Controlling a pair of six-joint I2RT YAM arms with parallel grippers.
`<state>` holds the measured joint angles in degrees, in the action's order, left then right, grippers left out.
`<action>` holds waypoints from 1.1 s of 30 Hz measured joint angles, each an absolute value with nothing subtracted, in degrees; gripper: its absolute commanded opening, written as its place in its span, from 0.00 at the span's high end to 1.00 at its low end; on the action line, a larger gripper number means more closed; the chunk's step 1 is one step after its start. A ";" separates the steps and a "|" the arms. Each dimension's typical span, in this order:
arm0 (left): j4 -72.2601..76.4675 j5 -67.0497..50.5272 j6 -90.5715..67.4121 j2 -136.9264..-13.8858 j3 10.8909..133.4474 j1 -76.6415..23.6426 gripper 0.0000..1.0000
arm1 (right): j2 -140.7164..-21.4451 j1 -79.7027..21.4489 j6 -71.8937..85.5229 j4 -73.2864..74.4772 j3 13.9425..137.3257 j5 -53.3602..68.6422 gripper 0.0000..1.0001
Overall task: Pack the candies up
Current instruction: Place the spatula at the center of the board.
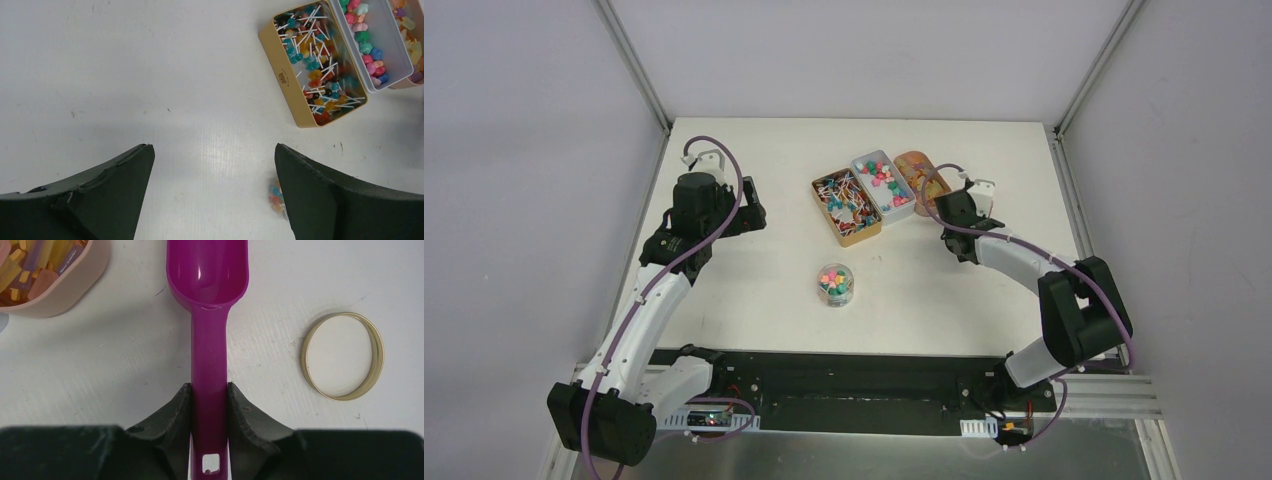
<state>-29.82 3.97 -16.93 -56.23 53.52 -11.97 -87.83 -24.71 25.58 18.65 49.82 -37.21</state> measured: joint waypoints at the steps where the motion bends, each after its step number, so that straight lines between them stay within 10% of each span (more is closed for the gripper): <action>1: -29.82 3.97 -16.93 -56.23 53.52 -11.97 0.05 | -87.90 -24.67 26.06 18.65 49.82 -37.12 0.85; 11: -29.82 3.97 -16.91 -56.23 53.52 -11.97 0.05 | -90.21 -24.34 29.21 18.13 49.80 -36.53 0.79; 22: -29.82 3.97 -16.91 -56.23 53.52 -11.97 0.05 | -88.75 -22.74 29.43 20.01 49.80 -35.53 0.49; 33: -29.82 3.92 -16.88 -56.23 53.52 -11.97 0.05 | -82.17 -12.95 27.00 20.71 49.80 -35.27 0.52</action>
